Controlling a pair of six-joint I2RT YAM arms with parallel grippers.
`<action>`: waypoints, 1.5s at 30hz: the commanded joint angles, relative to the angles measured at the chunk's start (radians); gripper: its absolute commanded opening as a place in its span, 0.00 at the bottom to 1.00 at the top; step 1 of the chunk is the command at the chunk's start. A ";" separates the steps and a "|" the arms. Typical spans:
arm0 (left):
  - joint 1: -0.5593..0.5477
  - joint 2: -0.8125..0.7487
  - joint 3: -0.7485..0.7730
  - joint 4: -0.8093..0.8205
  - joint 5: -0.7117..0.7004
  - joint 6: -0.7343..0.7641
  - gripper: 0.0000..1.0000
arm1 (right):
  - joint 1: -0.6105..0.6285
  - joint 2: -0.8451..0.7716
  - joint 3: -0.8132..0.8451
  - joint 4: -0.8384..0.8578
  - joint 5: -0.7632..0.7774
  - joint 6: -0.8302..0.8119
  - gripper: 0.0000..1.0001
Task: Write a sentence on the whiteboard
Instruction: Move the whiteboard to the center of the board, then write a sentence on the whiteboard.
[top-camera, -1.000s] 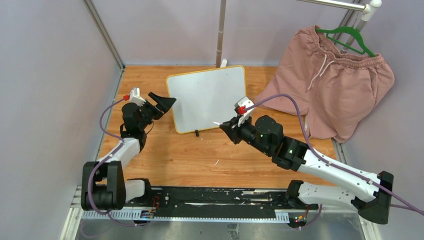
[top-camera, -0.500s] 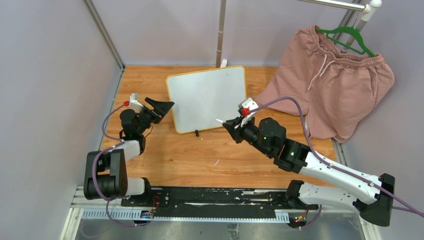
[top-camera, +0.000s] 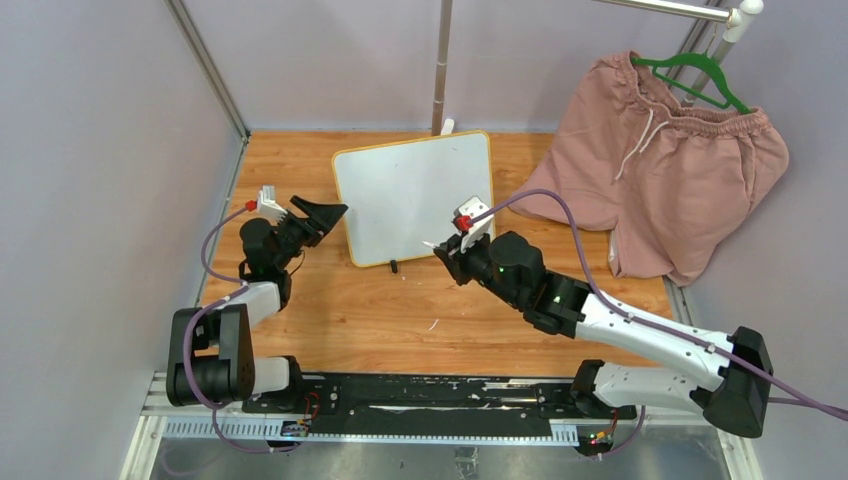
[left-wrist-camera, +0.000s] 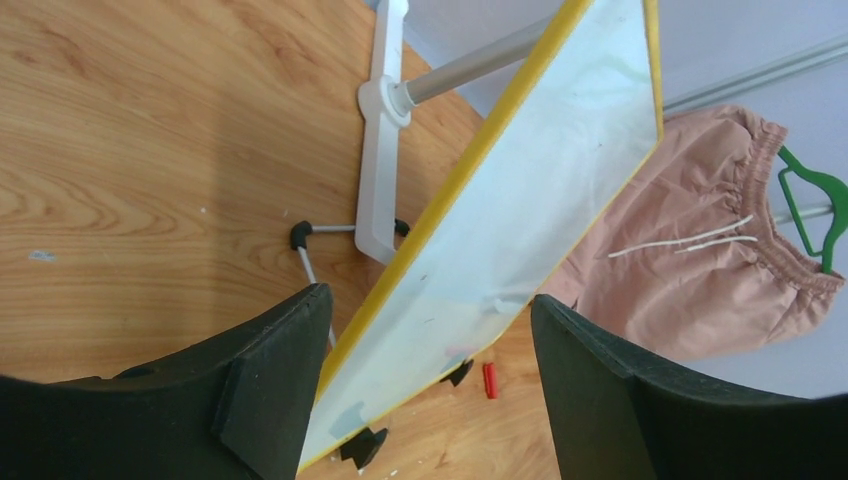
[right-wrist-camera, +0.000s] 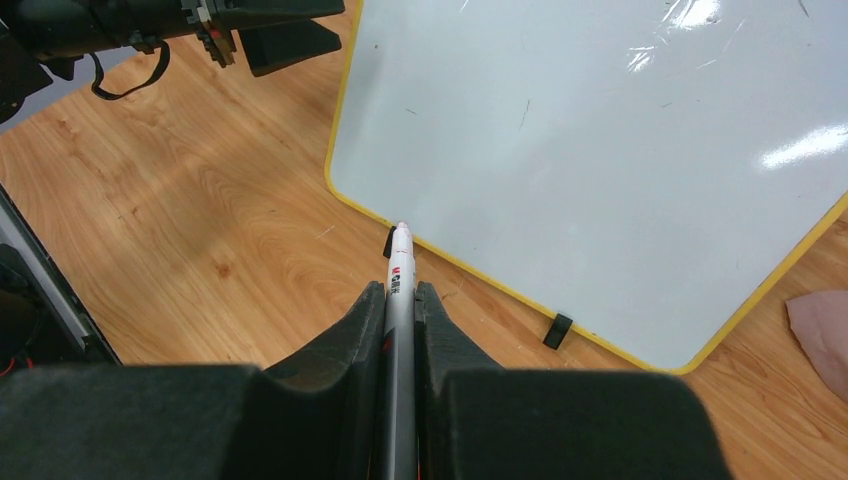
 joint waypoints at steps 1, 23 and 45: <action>-0.038 -0.003 -0.011 0.116 -0.024 0.023 0.75 | -0.019 0.020 0.024 0.102 -0.004 -0.017 0.00; -0.041 0.073 0.044 0.050 0.025 0.151 0.72 | -0.045 0.038 0.018 0.097 -0.109 -0.001 0.00; -0.042 0.095 0.009 0.055 0.005 0.080 0.62 | -0.045 0.080 0.062 0.084 -0.068 0.008 0.00</action>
